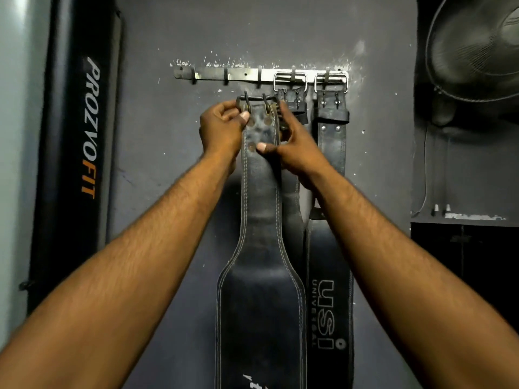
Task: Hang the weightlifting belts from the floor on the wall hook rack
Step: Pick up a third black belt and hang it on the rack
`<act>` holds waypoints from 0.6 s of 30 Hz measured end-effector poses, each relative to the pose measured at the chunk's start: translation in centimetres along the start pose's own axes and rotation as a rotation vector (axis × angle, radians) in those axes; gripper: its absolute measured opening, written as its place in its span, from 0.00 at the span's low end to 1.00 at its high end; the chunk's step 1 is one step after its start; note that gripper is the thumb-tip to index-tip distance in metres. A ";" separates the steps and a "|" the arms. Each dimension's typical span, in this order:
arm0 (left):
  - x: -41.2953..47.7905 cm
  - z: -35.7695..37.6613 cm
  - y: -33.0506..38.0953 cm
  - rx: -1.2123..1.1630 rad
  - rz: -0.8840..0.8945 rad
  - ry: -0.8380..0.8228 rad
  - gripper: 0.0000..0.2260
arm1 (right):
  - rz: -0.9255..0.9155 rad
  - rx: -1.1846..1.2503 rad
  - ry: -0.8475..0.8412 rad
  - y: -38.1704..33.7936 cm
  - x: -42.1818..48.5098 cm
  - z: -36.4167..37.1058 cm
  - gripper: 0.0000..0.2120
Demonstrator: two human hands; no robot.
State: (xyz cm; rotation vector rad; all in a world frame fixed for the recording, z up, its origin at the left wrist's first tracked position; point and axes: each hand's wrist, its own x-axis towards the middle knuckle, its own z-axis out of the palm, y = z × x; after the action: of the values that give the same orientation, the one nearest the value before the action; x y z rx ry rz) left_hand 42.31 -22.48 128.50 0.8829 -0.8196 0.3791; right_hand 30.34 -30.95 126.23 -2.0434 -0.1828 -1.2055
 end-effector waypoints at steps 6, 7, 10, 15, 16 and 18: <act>8.6 1.5 -1.1 -0.013 0.037 -0.047 0.15 | 0.064 0.001 0.059 0.2 8.0 0.9 0.47; 9.8 1.8 -1.3 -0.003 0.054 -0.056 0.14 | 0.063 -0.005 0.073 0.4 9.2 1.0 0.47; 12.9 2.9 -1.9 0.028 0.116 -0.076 0.10 | 0.052 -0.024 0.110 0.7 12.1 1.0 0.46; 17.6 4.3 -2.8 0.065 0.153 -0.118 0.07 | 0.013 -0.073 0.159 0.8 15.7 1.0 0.44; 18.1 4.5 -2.8 0.071 0.151 -0.125 0.07 | 0.021 -0.083 0.146 0.6 16.0 0.9 0.43; 18.7 4.9 -2.8 0.096 0.155 -0.140 0.06 | 0.040 -0.110 0.129 0.2 16.4 0.5 0.38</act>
State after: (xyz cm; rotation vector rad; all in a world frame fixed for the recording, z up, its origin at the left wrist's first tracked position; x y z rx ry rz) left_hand 53.77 -28.63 143.06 0.9457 -1.0094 0.4998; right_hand 39.80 -34.63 139.15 -2.0446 -0.0144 -1.3434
